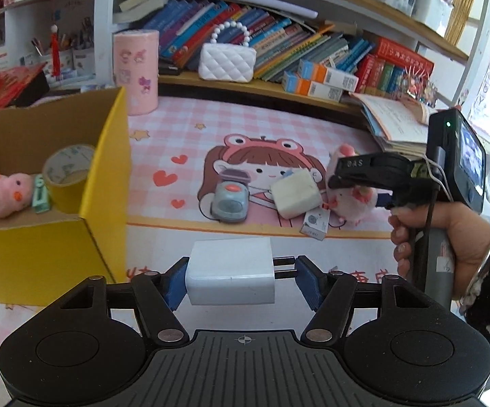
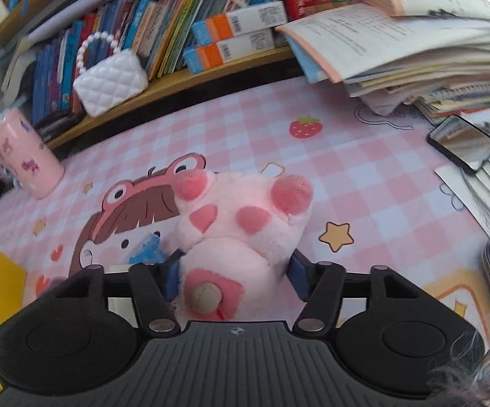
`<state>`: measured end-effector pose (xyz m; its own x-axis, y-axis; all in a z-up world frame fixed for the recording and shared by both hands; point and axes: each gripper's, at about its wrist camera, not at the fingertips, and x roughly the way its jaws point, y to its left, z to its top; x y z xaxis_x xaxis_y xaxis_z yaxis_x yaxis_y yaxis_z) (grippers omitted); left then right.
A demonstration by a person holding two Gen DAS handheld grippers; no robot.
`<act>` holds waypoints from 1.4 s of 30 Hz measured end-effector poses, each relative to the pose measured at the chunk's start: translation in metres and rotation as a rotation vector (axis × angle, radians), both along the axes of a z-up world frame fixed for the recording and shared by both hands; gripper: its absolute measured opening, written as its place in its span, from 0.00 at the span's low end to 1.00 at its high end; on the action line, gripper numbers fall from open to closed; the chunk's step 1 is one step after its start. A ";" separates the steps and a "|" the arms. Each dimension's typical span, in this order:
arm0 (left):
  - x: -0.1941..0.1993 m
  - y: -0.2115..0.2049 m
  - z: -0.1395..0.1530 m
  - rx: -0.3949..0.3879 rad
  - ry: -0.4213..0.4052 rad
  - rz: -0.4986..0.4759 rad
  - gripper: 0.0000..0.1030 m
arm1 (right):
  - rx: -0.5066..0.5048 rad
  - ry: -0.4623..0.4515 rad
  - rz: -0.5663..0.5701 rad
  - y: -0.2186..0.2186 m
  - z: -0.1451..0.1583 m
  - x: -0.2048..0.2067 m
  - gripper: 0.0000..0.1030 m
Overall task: Organize objects
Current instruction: 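Carry the white charger and pink pig plush over the yellow box with both grippers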
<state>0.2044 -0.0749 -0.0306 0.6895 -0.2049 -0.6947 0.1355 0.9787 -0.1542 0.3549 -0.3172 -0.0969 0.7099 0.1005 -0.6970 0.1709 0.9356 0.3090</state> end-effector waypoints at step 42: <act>-0.122 0.132 0.013 -0.128 -0.071 0.069 0.63 | -0.176 0.001 0.313 0.148 0.050 -0.252 0.51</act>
